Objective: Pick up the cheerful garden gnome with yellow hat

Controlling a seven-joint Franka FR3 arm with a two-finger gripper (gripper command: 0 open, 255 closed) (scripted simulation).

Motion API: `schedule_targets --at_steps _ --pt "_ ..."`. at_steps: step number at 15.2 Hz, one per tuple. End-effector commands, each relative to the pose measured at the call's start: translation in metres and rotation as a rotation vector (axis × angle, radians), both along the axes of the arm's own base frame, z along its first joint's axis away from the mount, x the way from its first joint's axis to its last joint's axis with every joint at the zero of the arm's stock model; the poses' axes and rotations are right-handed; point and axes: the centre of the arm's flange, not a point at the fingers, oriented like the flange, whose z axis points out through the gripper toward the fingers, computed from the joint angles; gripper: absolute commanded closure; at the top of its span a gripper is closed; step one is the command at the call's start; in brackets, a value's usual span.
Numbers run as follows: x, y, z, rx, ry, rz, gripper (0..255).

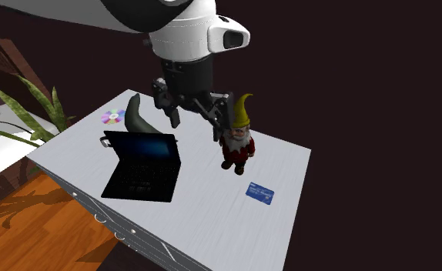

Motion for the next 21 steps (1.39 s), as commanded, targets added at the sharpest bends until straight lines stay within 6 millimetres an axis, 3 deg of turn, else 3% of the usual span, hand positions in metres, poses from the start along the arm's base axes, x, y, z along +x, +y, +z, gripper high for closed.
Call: schedule_targets --at_steps 1,12,21 --pt "0.023 -0.001 -0.004 -0.003 -0.009 -0.023 0" --pt "0.159 -0.018 -0.015 -0.023 -0.058 -0.143 0" --pt "0.165 -0.019 -0.055 -0.024 -0.060 -0.148 0"
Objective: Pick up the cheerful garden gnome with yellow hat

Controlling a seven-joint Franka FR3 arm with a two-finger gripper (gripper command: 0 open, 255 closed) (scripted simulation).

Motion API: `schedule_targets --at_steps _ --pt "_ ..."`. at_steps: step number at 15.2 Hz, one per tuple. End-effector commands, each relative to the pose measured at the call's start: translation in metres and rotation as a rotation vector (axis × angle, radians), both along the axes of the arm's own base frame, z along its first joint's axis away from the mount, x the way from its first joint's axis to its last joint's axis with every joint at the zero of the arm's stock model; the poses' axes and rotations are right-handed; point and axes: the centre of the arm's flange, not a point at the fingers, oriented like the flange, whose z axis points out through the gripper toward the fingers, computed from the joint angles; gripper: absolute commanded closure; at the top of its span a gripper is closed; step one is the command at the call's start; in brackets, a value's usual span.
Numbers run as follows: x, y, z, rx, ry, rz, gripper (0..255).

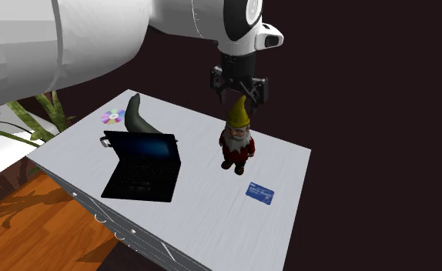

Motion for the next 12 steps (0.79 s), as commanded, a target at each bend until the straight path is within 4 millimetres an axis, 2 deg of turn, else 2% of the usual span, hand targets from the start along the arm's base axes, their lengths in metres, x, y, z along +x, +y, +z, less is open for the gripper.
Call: schedule_targets --at_steps 1,2,11,12 --pt "0.0007 -0.0002 -0.0040 0.000 -0.001 0.000 0" --pt "0.0008 0.0000 -0.0032 0.000 -0.001 0.000 255" --pt "0.0007 -0.0002 -0.0040 0.000 -0.001 0.000 255" --pt "0.0007 -0.0002 0.0012 0.000 -0.001 0.000 255"
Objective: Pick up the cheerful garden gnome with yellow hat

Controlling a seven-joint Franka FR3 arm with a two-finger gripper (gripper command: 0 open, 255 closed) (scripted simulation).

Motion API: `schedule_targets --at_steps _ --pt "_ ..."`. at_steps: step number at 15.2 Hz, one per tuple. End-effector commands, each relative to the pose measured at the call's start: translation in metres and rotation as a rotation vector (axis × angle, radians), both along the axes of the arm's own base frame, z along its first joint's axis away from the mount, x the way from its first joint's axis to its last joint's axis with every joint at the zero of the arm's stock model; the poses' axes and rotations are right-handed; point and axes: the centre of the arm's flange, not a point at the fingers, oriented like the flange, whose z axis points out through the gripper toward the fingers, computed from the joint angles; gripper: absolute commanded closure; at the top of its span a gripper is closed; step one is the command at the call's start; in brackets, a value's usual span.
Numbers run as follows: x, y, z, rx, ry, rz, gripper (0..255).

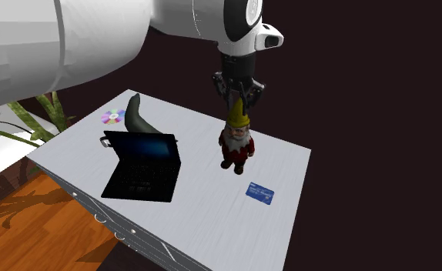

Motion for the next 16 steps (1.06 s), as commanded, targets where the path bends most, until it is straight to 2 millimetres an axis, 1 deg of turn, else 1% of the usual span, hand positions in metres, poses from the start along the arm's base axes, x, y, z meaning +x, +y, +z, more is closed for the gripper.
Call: schedule_targets --at_steps 1,14,16 --pt "0.000 0.000 0.007 0.000 0.001 0.000 255" --pt "0.000 0.000 0.076 0.000 0.001 0.000 255" --pt "0.000 0.000 0.077 0.000 0.001 0.000 255"
